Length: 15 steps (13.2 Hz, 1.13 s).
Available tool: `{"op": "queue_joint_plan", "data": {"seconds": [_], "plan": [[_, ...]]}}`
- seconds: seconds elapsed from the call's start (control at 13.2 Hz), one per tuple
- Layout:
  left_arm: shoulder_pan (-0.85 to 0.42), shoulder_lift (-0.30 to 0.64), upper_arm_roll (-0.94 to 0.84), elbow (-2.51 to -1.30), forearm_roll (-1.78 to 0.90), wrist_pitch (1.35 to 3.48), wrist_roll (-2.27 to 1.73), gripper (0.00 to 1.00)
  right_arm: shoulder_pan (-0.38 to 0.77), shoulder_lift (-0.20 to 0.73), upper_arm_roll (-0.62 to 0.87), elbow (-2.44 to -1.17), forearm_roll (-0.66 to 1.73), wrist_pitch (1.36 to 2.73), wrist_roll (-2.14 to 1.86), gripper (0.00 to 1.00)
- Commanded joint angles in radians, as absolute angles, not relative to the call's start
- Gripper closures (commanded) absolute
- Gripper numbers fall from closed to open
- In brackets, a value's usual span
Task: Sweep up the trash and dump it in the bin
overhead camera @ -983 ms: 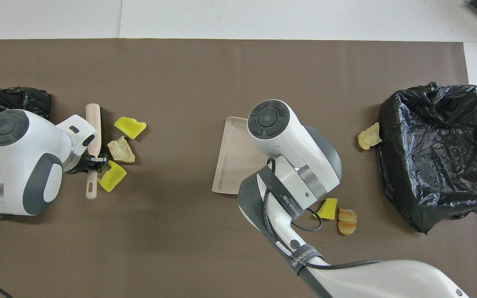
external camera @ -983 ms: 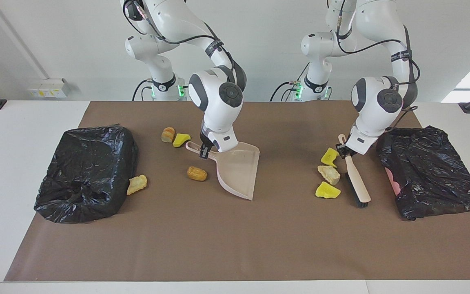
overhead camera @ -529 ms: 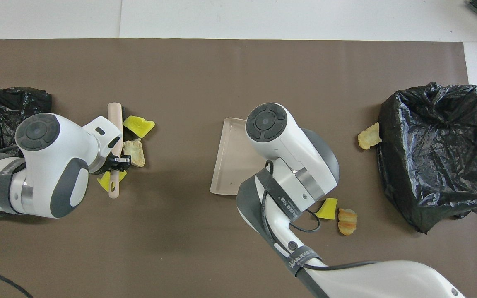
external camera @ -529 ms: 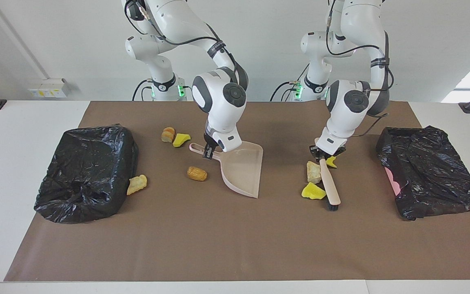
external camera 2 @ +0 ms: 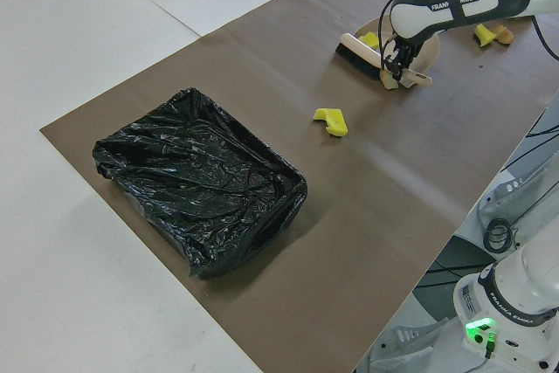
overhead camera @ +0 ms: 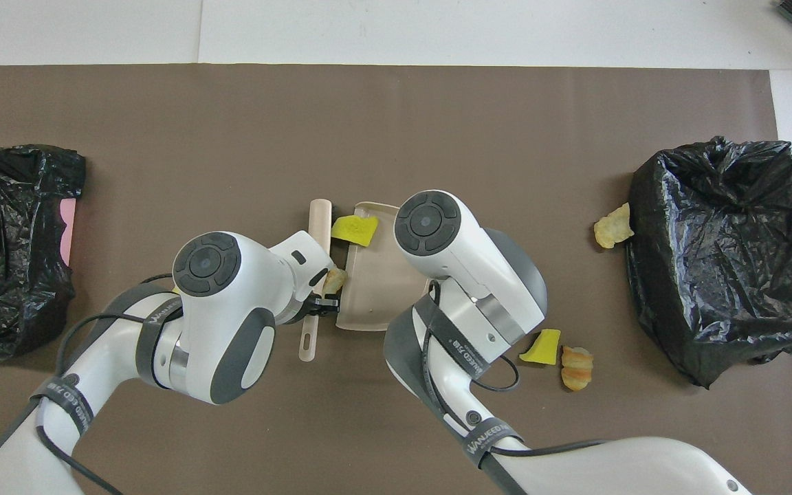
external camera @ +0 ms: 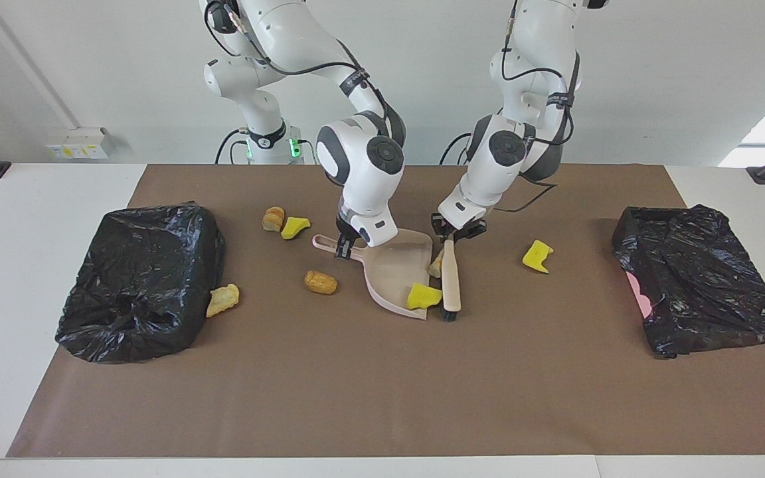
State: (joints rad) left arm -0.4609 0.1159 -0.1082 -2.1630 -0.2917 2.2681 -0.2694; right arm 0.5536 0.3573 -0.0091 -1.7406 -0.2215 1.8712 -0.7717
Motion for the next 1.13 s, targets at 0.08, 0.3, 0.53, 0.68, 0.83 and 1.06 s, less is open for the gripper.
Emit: {"op": "queue_joint_plan", "data": {"seconds": [0.08,0.3,0.53,0.68,0.83,1.06], "plan": [[-0.515,0.101,-0.089,-2.151,-0.406,2.27,-0.342,1.0,0.551,0.344,-0.002,-1.773,-0.239,1.896,-0.781,1.0],[-0.436,0.057,-0.074,-2.148,-0.362,2.189,-0.5,1.0,0.551,0.344,-0.002,-1.773,-0.239,1.896,-0.779,1.0],[-0.257,-0.064,-0.074,-2.111,-0.201,1.981,-0.537,1.0,0.551,0.344,-0.002,-1.773,-0.239,1.894,-0.773,1.0],[-0.172,-0.109,-0.074,-2.111,-0.125,1.819,-0.558,1.0,0.551,0.344,-0.002,-1.773,-0.239,1.894,-0.773,1.0],[-0.112,-0.159,-0.074,-2.175,-0.062,1.782,-0.571,1.0,0.551,0.342,0.0,-1.773,-0.241,1.894,-0.773,1.0],[-0.037,-0.239,-0.074,-2.307,-0.032,1.844,-0.413,1.0,0.551,0.339,-0.002,-1.784,-0.241,1.894,-0.773,1.0]]}}
